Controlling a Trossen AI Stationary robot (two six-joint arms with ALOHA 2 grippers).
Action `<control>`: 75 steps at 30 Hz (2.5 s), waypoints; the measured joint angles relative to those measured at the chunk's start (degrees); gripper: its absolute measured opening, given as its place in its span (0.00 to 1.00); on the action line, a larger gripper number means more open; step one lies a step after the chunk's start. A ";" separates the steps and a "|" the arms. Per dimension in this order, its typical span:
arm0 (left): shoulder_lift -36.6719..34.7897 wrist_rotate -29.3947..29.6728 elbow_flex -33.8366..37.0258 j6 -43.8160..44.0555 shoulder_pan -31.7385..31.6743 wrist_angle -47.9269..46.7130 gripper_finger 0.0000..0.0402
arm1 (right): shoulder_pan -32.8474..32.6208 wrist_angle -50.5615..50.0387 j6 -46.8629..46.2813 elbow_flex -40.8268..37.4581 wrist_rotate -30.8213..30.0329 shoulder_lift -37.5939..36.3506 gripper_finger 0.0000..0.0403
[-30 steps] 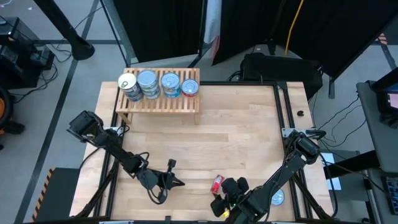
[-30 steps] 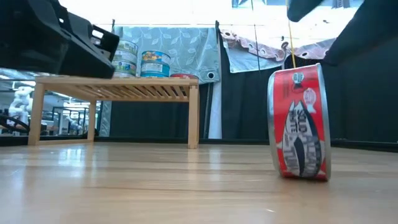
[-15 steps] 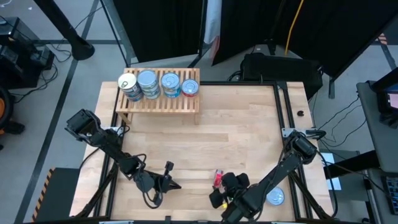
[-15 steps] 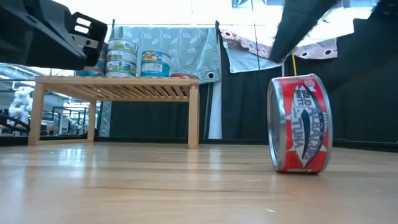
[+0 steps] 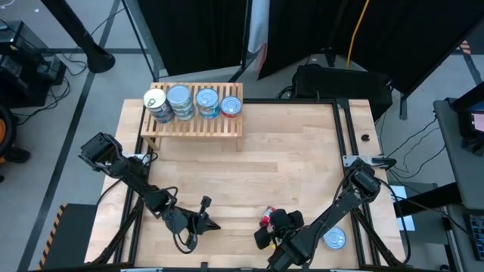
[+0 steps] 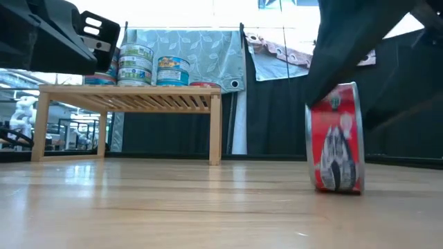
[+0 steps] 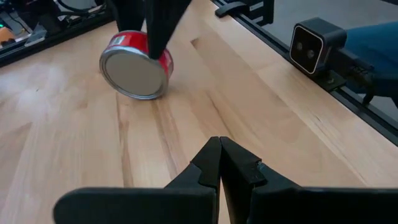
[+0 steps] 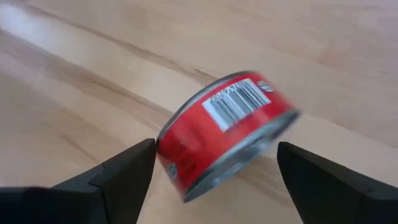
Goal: Stack canned seafood by type on shelf
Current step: Stack the left red can on top of the other red can
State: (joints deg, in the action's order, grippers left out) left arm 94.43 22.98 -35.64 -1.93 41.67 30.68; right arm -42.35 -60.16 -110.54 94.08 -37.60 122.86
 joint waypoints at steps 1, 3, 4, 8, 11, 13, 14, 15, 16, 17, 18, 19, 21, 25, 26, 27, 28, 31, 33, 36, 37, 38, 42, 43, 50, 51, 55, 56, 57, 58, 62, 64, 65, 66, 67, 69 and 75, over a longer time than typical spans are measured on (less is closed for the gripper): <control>0.00 -0.01 0.00 0.00 0.00 -0.01 0.03 | 0.00 0.18 -0.45 -0.02 0.23 0.29 0.81; 0.00 -0.02 0.00 -0.05 0.00 -0.01 0.03 | 0.00 0.43 -1.72 -0.02 0.15 0.79 0.81; 0.00 -0.04 0.00 -0.12 0.00 -0.02 0.03 | -0.01 0.40 -2.28 -0.02 0.17 0.89 0.81; 0.00 -0.07 0.00 -0.52 0.00 -0.02 0.03 | -0.04 0.43 -3.49 -0.02 0.08 0.90 0.81; 0.00 -0.10 0.00 -0.52 0.00 -0.02 0.03 | -0.04 0.44 -4.18 -0.02 -0.05 0.89 0.81; 0.00 -0.15 0.00 -0.67 0.00 -0.02 0.03 | 0.16 0.44 -4.31 -0.02 -0.09 0.88 0.81; 0.00 -0.21 0.00 -1.21 0.00 0.02 0.03 | 0.33 0.42 -4.31 -0.02 -0.05 0.88 0.81; 0.00 -0.22 0.00 -1.47 0.00 0.04 0.03 | 0.57 0.34 -4.31 -0.02 -0.09 0.88 0.81; 0.00 -0.22 0.00 -1.51 0.00 0.03 0.03 | 0.86 0.12 -4.23 -0.02 -0.13 0.88 0.81; 0.00 -0.22 0.00 -1.52 0.00 0.04 0.03 | 1.19 -0.10 -3.86 -0.02 -0.16 0.88 0.81; 0.00 -0.22 0.00 -1.53 0.00 0.04 0.03 | 1.47 -0.39 -3.30 -0.02 -0.09 0.88 0.81; 0.00 -0.23 0.00 -1.51 0.00 0.02 0.03 | 1.67 -0.72 -2.63 -0.02 0.20 0.88 0.81; 0.00 -0.24 0.00 -1.51 0.06 0.00 0.03 | 1.97 -1.55 -1.61 -0.02 1.02 0.88 0.81; 0.00 -0.23 0.00 -1.51 0.09 -0.04 0.03 | 2.06 -5.10 -1.54 0.00 4.78 0.84 0.81; 0.00 -0.23 0.00 -1.51 0.09 -0.07 0.03 | 1.87 -6.10 -1.92 0.00 5.69 0.84 0.81; 0.00 -0.22 0.00 -1.51 0.09 -0.07 0.03 | 1.73 -6.96 -2.51 0.00 6.25 0.84 0.81; 0.00 -0.22 0.00 -1.51 0.09 -0.09 0.03 | 1.48 -7.73 -3.15 0.00 6.53 0.84 0.81; 0.00 -0.22 0.00 -1.51 0.09 -0.04 0.03 | 0.94 -9.76 -4.37 0.00 6.48 0.84 0.81; 0.00 -0.22 0.00 -1.51 0.09 -0.02 0.03 | 0.83 -10.88 -3.56 0.00 6.51 0.84 0.81; 0.00 -0.22 0.00 -1.51 0.09 0.02 0.03 | 0.90 -11.76 -0.07 0.00 5.87 0.84 0.81; 0.00 -0.22 0.00 -1.51 0.09 0.05 0.03 | 1.17 -11.78 1.15 0.00 5.24 0.84 0.81; 0.00 -0.22 0.00 -1.51 0.09 0.09 0.03 | 1.32 -11.76 2.36 0.00 4.48 0.81 0.81; 0.00 -0.22 0.00 -1.51 0.09 0.35 0.03 | 2.37 -11.78 5.92 0.00 2.75 0.81 0.78; 0.00 -0.22 0.00 -1.49 0.09 0.35 0.03 | 2.67 -11.76 6.59 0.00 2.86 0.81 0.76; 0.00 -0.17 0.00 -1.42 0.09 0.35 0.03 | 2.97 -11.32 7.26 0.00 5.76 0.81 0.55; 0.00 -0.15 0.00 -1.40 0.09 0.35 0.03 | 2.93 -11.34 7.37 0.00 6.80 0.81 0.52; 0.00 -0.07 0.00 -1.38 0.09 0.35 0.03 | 2.86 -11.28 8.74 0.00 9.39 0.81 0.40; 0.00 -0.03 0.00 -1.36 0.09 0.33 0.03 | 2.86 -11.13 9.21 0.00 9.39 0.80 0.38; 0.00 -0.01 0.00 -1.36 0.09 0.33 0.03 | 2.89 -11.10 9.53 0.02 9.42 0.79 0.35; 0.00 0.00 0.00 -1.35 0.09 0.34 0.03 | 2.89 -11.08 9.91 0.04 9.40 0.78 0.33; 0.00 0.02 0.00 -1.23 0.09 0.35 0.03 | 2.94 -10.55 11.31 0.25 9.42 0.66 0.30; 0.00 0.02 0.00 -1.20 0.09 0.35 0.03 | 2.95 -10.57 12.24 1.29 9.68 0.66 0.31; 0.00 0.02 0.00 -1.20 0.09 0.36 0.03 | 3.02 -10.58 12.85 2.01 9.58 0.66 0.32; 0.00 0.02 0.00 -1.21 0.09 0.43 0.03 | 3.14 -10.81 13.61 2.88 9.33 0.66 0.34; 0.00 0.02 0.00 -1.25 0.09 0.50 0.03 | 3.30 -11.39 14.42 3.99 8.96 0.66 0.35; 0.00 0.04 0.00 -1.42 0.09 0.74 0.03 | 3.84 -12.87 16.77 6.61 7.14 0.66 0.37; 0.00 0.04 0.00 -1.42 0.09 1.06 0.03 | 7.50 -19.16 27.73 17.23 -2.54 0.66 0.31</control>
State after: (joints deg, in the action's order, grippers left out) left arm 94.43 23.03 -35.64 -3.36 41.76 31.73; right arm -34.85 -79.32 -82.81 111.31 -40.13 123.52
